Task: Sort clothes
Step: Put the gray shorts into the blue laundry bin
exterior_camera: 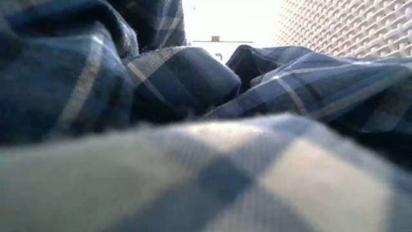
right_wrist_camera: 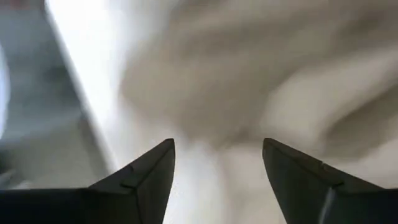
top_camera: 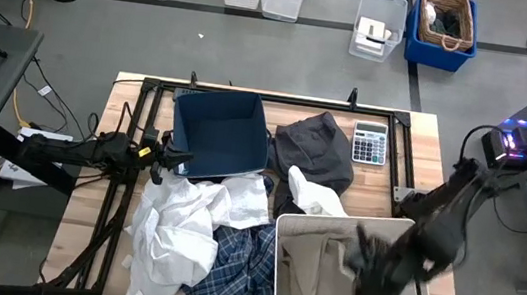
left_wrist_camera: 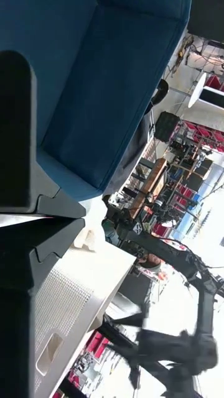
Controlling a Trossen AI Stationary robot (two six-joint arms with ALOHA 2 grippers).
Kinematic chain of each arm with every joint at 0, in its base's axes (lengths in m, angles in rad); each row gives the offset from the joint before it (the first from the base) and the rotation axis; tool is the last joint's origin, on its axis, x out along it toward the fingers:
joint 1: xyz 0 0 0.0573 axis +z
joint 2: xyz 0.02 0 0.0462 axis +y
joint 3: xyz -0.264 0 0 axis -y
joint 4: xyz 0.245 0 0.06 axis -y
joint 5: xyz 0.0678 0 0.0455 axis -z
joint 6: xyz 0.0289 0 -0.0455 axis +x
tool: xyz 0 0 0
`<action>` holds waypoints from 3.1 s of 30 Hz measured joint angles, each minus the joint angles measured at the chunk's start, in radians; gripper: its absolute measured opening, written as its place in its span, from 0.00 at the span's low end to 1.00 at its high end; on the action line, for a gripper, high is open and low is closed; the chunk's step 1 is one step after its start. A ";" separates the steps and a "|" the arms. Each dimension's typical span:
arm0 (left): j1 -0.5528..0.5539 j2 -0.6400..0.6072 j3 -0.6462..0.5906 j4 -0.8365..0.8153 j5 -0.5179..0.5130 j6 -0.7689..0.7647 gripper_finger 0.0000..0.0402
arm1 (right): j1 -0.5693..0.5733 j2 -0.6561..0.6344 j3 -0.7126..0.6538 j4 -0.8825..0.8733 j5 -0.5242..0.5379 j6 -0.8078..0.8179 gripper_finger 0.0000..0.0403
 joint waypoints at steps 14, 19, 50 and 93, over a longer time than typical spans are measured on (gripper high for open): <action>0.000 0.000 0.000 0.002 0.000 0.000 0.00 | -0.911 0.052 -0.016 -0.130 0.230 -0.413 0.58; 0.000 0.000 0.000 0.002 0.000 0.000 0.00 | -1.064 0.079 -0.211 0.057 0.073 -0.429 0.58; 0.000 0.000 0.000 0.000 0.000 0.000 0.00 | -1.022 0.256 -0.443 0.298 0.048 -0.435 0.02; 0.000 0.000 0.000 0.000 0.000 0.000 0.00 | -1.041 0.582 0.514 1.782 0.012 -0.607 0.00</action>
